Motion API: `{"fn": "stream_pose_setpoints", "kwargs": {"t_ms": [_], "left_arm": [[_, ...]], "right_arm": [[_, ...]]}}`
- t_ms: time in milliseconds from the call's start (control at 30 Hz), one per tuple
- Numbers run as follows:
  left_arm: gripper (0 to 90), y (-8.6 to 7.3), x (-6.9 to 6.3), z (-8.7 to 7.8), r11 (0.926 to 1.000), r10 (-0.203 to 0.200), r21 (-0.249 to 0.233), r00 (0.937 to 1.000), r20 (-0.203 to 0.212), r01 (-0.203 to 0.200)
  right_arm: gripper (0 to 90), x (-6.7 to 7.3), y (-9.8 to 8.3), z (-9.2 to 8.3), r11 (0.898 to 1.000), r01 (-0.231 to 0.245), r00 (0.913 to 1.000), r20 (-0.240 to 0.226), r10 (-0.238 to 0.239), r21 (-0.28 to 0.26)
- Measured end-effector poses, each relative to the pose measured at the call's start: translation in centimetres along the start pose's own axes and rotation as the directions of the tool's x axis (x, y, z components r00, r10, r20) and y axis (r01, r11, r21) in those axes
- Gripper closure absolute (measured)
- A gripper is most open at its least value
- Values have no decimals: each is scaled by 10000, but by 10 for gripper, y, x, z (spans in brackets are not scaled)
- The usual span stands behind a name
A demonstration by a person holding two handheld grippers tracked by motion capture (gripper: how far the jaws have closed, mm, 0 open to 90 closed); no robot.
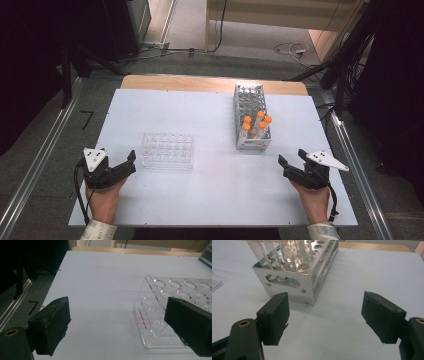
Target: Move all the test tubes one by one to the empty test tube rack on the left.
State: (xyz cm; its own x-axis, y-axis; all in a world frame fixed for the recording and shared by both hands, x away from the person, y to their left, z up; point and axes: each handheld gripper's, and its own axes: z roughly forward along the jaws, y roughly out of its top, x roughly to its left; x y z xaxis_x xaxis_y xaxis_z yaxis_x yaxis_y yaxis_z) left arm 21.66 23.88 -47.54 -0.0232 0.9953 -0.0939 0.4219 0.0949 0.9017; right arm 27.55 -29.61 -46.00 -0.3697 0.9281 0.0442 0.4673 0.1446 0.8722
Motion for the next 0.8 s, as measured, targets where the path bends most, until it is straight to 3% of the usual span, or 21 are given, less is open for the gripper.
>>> {"fn": "stream_pose_setpoints", "kwargs": {"t_ms": [500,667,800], "left_arm": [[64,0,0,-1,9999,-103,-121,9999,-138,102],[64,0,1,-1,9999,-105,-115,9998,-166,103],[64,0,1,-1,9999,-96,-105,9999,-144,94]], "right_arm": [[274,24,27,36,9984,562,9969,-544,-567,-111],[333,29,33,41,9980,585,9959,-671,-599,-231],[481,36,37,50,9973,672,9957,-614,-688,-287]]}}
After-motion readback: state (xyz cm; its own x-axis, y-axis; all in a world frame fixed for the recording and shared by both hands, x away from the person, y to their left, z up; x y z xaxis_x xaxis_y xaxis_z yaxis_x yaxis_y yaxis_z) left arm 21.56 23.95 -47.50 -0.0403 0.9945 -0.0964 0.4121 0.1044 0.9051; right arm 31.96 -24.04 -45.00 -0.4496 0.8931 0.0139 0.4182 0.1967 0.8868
